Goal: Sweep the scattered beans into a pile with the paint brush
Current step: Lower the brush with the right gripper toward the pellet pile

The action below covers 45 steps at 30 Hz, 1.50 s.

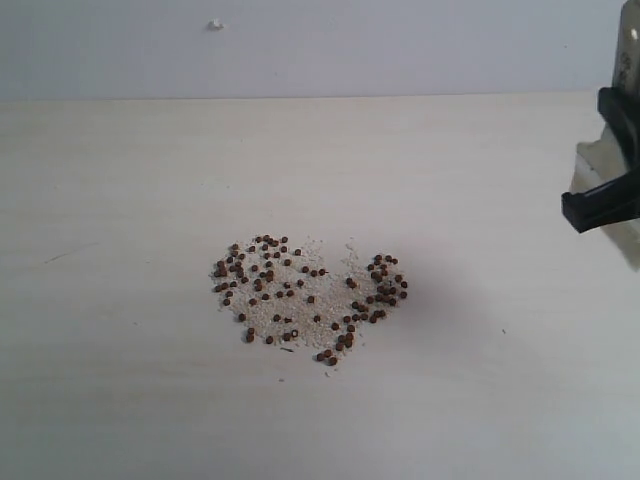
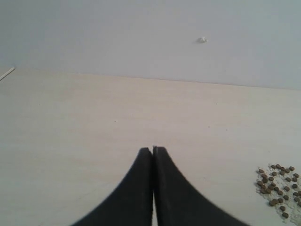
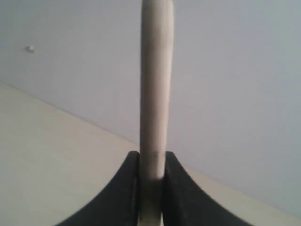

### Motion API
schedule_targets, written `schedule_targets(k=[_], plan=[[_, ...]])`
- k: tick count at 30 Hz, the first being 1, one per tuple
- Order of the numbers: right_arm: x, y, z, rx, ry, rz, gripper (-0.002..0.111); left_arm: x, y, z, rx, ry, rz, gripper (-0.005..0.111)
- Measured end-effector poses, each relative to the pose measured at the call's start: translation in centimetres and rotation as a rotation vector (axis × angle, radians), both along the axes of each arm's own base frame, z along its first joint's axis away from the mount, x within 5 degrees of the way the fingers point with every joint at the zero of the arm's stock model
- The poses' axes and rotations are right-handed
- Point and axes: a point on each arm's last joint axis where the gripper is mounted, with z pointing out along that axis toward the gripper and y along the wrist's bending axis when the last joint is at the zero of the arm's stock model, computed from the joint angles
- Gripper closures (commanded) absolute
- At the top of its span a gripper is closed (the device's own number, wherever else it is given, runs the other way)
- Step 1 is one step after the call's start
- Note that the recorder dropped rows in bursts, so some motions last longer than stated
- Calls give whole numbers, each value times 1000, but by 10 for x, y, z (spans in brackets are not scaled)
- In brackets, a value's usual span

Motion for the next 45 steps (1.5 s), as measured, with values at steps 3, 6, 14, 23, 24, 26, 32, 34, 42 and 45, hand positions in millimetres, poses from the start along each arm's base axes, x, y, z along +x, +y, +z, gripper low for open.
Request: schedule_targets(k=[3, 6, 14, 23, 24, 26, 32, 34, 42, 45], plan=[[5, 6, -9, 44, 37, 42, 108, 0, 0, 0, 0, 0, 0, 107], [11, 11, -15, 86, 47, 66, 108, 0, 0, 0, 0, 0, 0, 107], [30, 57, -34, 125, 91, 84, 108, 0, 0, 0, 0, 0, 0, 107], [46, 119, -70, -7, 97, -139, 108, 0, 0, 0, 0, 0, 0, 107], [47, 123, -73, -19, 92, -147, 108, 0, 0, 0, 0, 0, 0, 107], [47, 132, -81, -35, 96, -161, 108, 0, 0, 0, 0, 0, 0, 107], [47, 151, -100, -63, 126, -161, 108, 0, 0, 0, 0, 0, 0, 107], [48, 157, -103, -63, 137, -152, 108, 0, 0, 0, 0, 0, 0, 107], [59, 179, -99, 1, 217, -138, 108, 0, 0, 0, 2, 0, 0, 107], [63, 187, -96, 13, 244, -113, 108, 0, 0, 0, 2, 0, 0, 107]])
